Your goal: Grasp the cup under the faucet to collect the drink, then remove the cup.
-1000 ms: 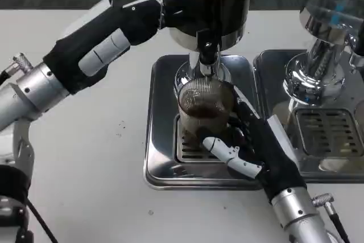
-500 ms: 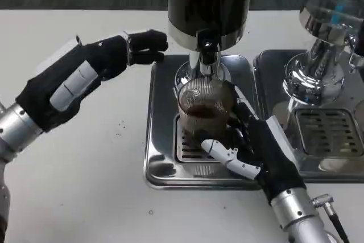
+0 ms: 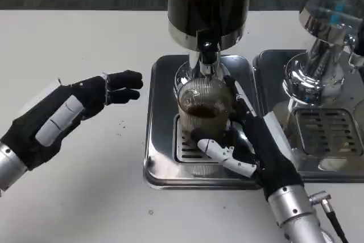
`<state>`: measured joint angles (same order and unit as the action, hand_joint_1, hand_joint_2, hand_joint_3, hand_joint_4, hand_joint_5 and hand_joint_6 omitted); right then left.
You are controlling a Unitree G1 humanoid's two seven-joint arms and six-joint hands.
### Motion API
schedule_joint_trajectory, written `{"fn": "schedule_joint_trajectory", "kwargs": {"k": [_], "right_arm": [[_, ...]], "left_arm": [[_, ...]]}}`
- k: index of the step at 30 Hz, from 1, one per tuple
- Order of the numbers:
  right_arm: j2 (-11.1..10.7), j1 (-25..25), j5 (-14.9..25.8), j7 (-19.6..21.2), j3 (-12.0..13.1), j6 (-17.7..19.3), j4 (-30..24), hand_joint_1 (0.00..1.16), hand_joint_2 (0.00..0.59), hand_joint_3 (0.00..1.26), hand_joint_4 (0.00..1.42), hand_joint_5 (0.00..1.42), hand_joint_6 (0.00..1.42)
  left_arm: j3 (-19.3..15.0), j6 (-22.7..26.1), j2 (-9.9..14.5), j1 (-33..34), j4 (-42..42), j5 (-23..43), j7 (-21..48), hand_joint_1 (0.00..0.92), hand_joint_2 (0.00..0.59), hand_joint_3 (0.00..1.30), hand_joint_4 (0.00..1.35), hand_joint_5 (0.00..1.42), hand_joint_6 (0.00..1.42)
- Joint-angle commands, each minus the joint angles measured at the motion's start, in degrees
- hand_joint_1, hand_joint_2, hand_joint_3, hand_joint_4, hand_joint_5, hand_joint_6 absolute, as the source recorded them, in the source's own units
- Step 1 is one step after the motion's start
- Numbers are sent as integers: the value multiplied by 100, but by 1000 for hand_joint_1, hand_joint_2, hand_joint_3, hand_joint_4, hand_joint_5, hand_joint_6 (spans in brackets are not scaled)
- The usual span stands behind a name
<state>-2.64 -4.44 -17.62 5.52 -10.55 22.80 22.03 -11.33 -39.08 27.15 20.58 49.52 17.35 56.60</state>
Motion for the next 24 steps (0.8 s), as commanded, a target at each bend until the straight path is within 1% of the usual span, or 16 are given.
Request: {"fn": "schedule_joint_trajectory", "kwargs": {"k": [1,6,13,19,24], "right_arm": [[35,-237,-97,134,-33,-72,198,650,217,15,19,74,128],[48,-408,-116,174,-52,-69,436,652,217,15,14,79,128],[39,-593,-89,214,-61,-11,750,653,217,15,13,84,124],[39,-671,-120,261,-80,-12,894,653,217,6,6,79,116],[38,-698,-239,407,-155,-71,948,654,217,11,35,132,151]], "left_arm": [[-93,-60,111,-170,-38,-34,-103,0,129,273,218,231,180],[-174,-46,134,-276,-65,-24,-133,0,129,274,218,232,181],[-187,-34,140,-371,-92,-27,-175,0,129,280,225,232,183],[-189,-21,143,-379,-75,-29,-195,0,130,287,239,240,185],[-199,-20,149,-396,-70,-30,-212,0,130,302,249,242,187]]}}
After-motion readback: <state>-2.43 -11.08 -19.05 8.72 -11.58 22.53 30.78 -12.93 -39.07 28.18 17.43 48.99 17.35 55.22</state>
